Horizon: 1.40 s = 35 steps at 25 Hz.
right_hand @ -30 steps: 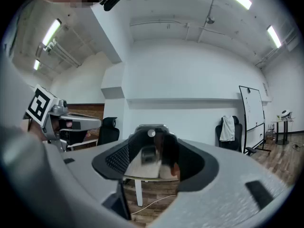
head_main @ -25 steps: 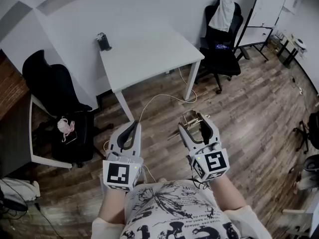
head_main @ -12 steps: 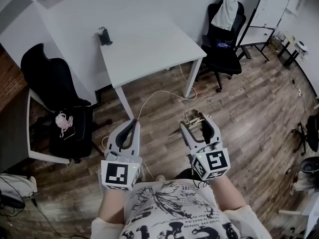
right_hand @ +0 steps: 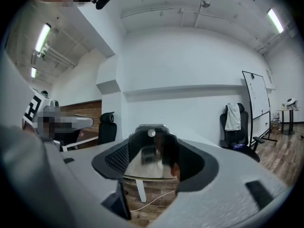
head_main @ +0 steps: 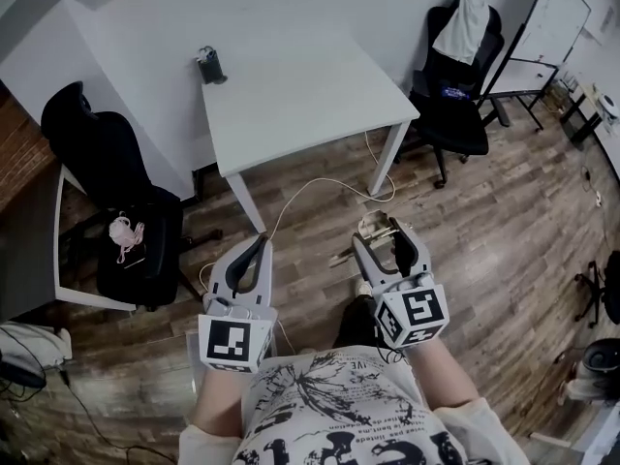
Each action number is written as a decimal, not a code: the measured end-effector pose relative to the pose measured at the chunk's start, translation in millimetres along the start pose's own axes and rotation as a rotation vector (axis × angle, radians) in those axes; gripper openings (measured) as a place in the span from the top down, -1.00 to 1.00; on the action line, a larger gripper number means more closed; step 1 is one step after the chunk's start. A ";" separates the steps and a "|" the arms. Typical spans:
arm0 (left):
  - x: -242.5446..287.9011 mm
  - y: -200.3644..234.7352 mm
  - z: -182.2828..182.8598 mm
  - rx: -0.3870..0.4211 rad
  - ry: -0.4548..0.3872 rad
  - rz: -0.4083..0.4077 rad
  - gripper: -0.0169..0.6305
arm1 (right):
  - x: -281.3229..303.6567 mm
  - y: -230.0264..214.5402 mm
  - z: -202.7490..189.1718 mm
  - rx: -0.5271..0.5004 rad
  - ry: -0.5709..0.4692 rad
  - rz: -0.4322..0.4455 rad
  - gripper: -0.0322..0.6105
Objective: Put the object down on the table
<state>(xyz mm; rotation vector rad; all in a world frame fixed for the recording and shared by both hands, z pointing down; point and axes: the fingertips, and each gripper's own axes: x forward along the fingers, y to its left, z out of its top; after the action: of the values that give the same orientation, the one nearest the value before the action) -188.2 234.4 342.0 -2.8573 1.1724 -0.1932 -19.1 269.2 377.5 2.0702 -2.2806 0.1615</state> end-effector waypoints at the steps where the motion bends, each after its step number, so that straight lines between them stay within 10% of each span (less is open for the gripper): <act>1: 11.6 2.4 -0.3 -0.002 0.003 0.016 0.91 | 10.3 -9.1 0.3 -0.001 0.000 0.010 0.03; 20: 277.7 5.1 39.4 -0.018 -0.024 0.276 0.91 | 213.3 -237.9 35.3 -0.082 0.062 0.236 0.03; 35: 378.3 105.1 1.5 -0.074 0.024 0.349 0.91 | 371.1 -260.5 17.2 -0.077 0.149 0.283 0.03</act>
<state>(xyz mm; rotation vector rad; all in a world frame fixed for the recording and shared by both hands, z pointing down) 5.6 -106.1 367.8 -2.6546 1.6872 -0.1716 204.1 -124.2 412.3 1.6329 -2.4321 0.2277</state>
